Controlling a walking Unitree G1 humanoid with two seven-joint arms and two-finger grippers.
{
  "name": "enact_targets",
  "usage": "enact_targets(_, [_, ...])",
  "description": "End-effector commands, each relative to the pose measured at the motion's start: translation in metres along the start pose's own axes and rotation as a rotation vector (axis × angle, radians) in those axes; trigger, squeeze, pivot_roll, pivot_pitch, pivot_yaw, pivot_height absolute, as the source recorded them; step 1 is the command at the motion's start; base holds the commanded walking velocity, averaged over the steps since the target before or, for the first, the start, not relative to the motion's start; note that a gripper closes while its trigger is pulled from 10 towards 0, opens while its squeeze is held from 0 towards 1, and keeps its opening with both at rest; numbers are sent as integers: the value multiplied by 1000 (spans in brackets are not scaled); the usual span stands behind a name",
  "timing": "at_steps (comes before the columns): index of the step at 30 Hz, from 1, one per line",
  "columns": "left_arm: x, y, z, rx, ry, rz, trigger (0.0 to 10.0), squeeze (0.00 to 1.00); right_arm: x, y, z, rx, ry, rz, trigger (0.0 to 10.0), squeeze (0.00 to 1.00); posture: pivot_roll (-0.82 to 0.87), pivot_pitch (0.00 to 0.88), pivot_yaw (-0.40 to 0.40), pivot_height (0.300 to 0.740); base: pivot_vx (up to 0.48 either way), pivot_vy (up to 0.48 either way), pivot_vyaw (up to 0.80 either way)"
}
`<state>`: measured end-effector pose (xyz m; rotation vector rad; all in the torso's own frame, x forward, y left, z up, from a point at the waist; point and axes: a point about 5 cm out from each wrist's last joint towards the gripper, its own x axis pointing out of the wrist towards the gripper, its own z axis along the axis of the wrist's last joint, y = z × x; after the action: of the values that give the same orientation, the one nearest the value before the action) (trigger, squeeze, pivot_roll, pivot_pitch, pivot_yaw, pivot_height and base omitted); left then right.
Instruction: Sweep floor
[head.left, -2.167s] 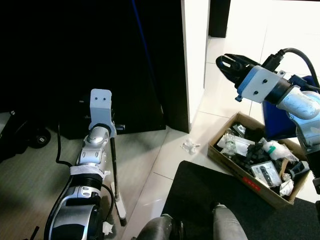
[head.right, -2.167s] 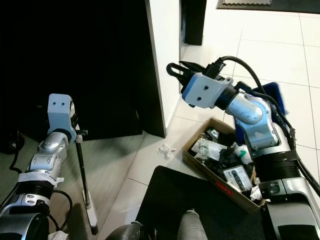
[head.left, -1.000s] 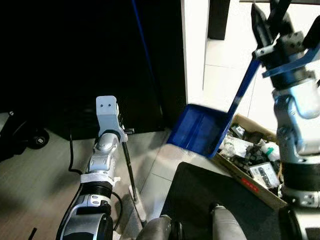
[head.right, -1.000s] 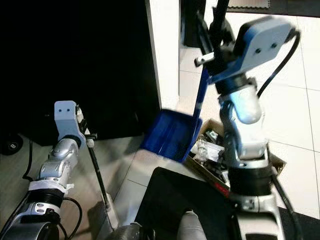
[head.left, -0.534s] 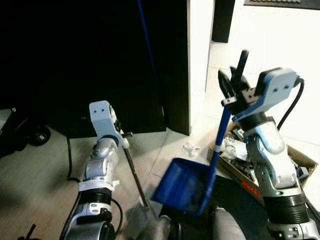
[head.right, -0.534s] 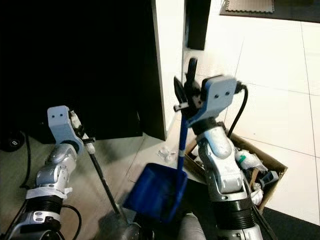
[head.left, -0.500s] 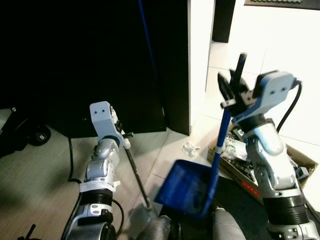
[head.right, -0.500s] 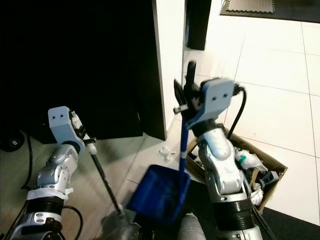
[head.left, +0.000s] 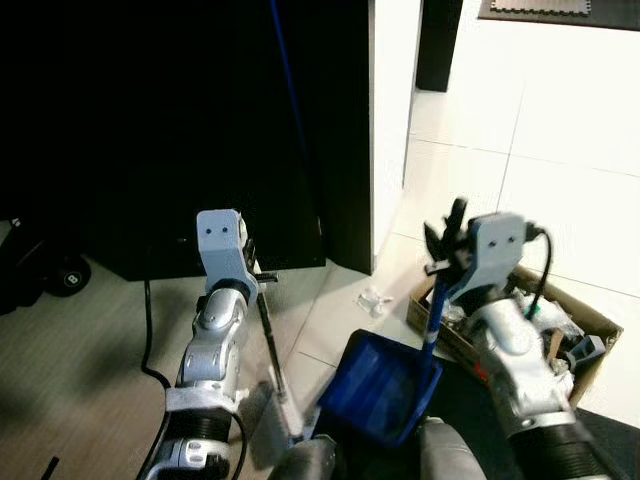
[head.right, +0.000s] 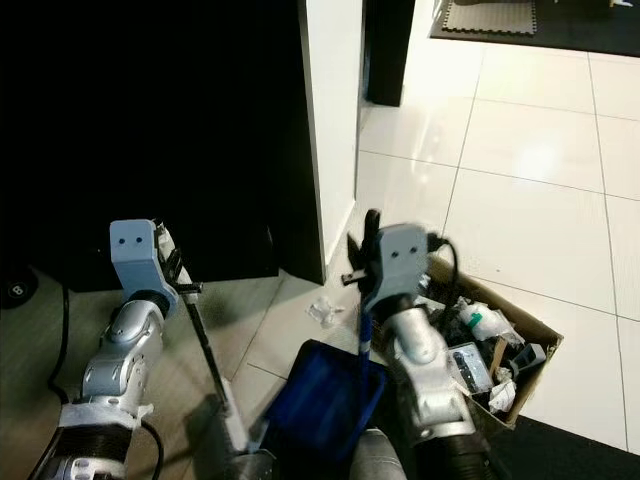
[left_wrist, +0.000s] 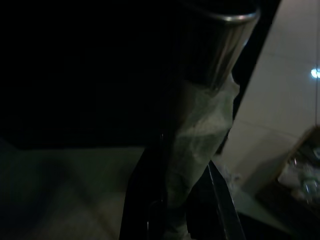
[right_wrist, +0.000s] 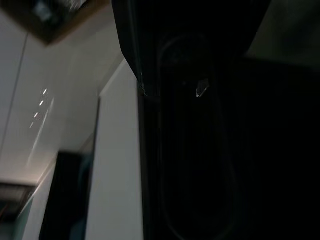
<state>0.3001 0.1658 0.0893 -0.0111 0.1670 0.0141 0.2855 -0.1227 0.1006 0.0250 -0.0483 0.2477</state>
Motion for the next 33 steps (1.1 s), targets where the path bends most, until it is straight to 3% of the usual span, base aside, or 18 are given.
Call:
enact_targets(1, [-4, -2, -5, 3, 5, 2, 10000, 0, -1, 4, -4, 17, -2, -7, 10000, 0, -77, 103, 81, 740, 0, 0, 0])
enact_targets(12, [-16, -6, -15, 41, -6, 18, 10000, 0, 8, 6, -9, -62, -8, 15, 10000, 0, -42, 104, 46, 740, 0, 0, 0])
enact_targets(33, [-14, -24, -18, 19, -34, -13, 10000, 0, 12, 4, -17, -75, -1, 5, 10000, 0, -53, 84, 34, 740, 0, 0, 0])
